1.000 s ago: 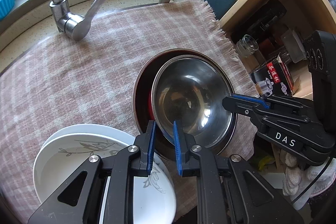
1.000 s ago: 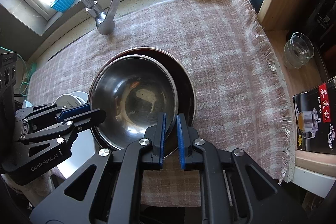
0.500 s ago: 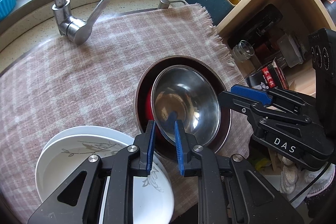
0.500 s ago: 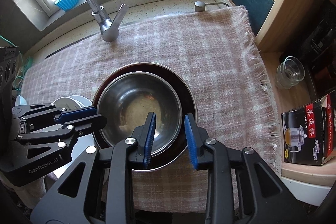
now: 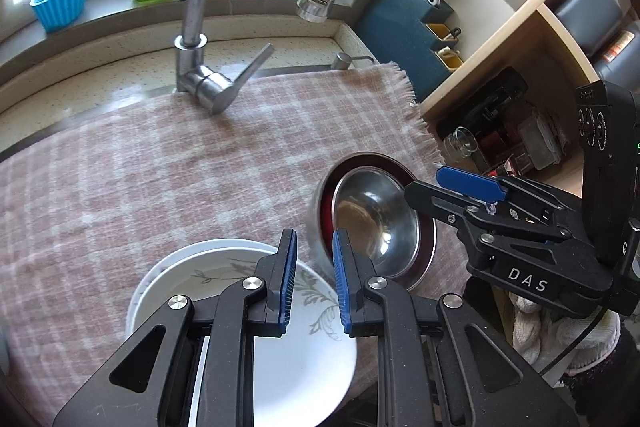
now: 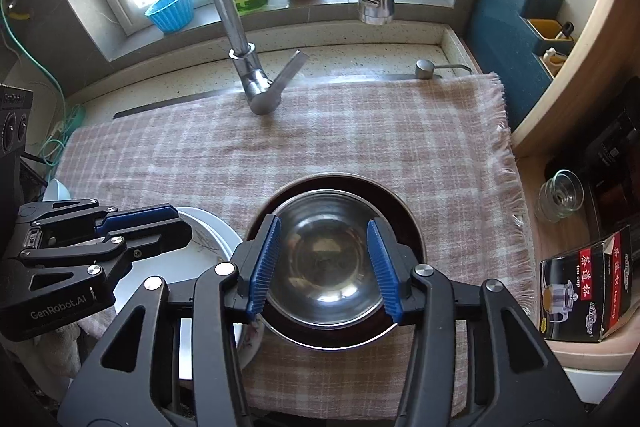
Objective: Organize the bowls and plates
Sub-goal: 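Open the left gripper and withdraw it from the nested bowls, then move the left gripper to the rim of the light blue bowl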
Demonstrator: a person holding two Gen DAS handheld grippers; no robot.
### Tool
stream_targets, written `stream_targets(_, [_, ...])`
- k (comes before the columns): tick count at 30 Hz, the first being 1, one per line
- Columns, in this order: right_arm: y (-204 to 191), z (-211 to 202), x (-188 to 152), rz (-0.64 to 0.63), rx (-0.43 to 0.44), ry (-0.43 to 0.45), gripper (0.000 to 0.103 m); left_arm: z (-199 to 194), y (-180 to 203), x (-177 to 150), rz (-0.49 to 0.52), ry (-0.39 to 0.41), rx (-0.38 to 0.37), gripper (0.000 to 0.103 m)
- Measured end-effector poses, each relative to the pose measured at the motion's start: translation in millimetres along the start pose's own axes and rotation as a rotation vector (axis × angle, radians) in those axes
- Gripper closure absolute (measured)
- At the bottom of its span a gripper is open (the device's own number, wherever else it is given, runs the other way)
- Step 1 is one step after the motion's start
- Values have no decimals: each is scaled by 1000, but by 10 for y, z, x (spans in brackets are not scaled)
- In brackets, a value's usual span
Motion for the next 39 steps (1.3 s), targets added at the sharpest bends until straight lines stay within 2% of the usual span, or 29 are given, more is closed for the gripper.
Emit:
stream_targets(9, [-598, 3, 73, -83, 86, 51, 54, -538, -720, -282, -124, 84, 101, 87])
stream_targets(17, [-1332, 16, 131, -172, 191, 52, 54, -1061, -1418, -719, -273, 150, 211, 87])
stream_targets(24, [-2011, 144, 91, -260, 244, 4, 54, -1515, -2061, -1187, -444, 204, 312, 85])
stream_targets(32, [-2811, 394, -19, -333, 365, -85, 54, -1908, -2710, -1820, -608, 233, 460, 85])
stream_targets(36, [-3206, 543, -113, -361, 420, -133, 54, -1997, -3002, -2036, -663, 228, 503, 85])
stream_targets(39, [-3468, 655, -175, -365, 455, -173, 54, -1991, -3165, -2129, -692, 220, 477, 85])
Point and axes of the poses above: each gripper's, at about its wrist camera, not at the fingertips, and z roughly the way its jaws point, y to its right, x to its top, the point moved 4 cm from there along z, roughly the way its jaws point, and after that the axes turned 5 degrees about z, right-handed, at the moved point
